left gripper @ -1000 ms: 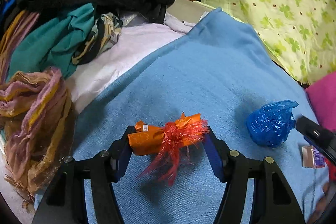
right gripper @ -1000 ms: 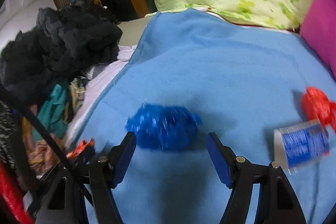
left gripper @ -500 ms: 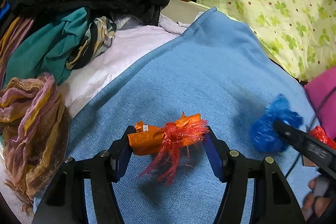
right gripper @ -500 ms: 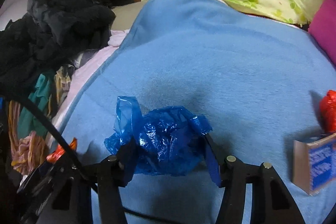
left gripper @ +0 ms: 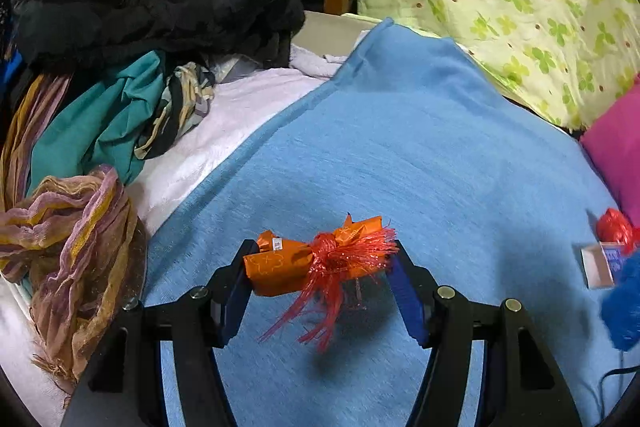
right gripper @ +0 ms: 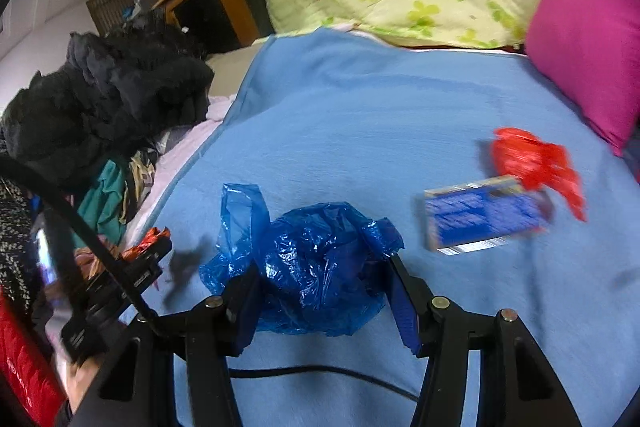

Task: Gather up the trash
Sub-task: 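Carry the orange package and blue bag to the red basket and release both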

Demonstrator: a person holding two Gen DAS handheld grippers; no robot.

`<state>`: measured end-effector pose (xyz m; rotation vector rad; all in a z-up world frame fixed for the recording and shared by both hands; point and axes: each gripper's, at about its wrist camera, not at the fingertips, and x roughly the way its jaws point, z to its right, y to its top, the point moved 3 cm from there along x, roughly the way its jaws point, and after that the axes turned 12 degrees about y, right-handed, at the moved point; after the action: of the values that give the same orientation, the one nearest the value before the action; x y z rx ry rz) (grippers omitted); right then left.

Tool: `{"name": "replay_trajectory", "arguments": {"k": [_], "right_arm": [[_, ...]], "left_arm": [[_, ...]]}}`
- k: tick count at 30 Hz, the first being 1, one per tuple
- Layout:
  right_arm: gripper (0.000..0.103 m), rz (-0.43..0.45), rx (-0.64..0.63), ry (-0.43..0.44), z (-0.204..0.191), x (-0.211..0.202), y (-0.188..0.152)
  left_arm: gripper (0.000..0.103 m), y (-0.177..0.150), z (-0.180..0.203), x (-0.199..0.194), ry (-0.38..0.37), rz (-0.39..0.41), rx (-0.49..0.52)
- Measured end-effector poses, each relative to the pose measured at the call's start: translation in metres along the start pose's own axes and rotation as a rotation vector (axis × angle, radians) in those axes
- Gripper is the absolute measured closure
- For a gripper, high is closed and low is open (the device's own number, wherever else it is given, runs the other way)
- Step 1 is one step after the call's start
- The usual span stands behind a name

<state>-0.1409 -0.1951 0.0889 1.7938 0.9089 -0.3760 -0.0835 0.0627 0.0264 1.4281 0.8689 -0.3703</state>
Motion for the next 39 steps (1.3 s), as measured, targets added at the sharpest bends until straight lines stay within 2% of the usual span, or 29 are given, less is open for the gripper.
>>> {"name": "replay_trajectory", "arguments": {"k": [9, 22, 26, 32, 39], "right_arm": [[0.044, 0.115, 0.065, -0.026, 0.032, -0.092, -0.023], [0.044, 0.295, 0.214, -0.100, 0.087, -0.228, -0.083], [0.044, 0.341, 0.246, -0.154, 0.101, -0.274, -0.106], [0.044, 0.388, 0.321, -0.282, 0.135, -0.345, -0.154], [0.044, 0.382, 0.437, -0.398, 0.172, -0.393, -0.223]], "left_arm": [[0.037, -0.017, 0.019, -0.039, -0.070, -0.007, 0.044], [0.037, -0.031, 0.078, -0.150, -0.240, 0.097, 0.175], [0.037, -0.043, 0.104, -0.185, -0.322, 0.113, 0.225], [0.037, -0.072, 0.151, -0.237, -0.458, 0.129, 0.330], [0.037, -0.115, 0.196, -0.284, -0.593, 0.108, 0.442]]}}
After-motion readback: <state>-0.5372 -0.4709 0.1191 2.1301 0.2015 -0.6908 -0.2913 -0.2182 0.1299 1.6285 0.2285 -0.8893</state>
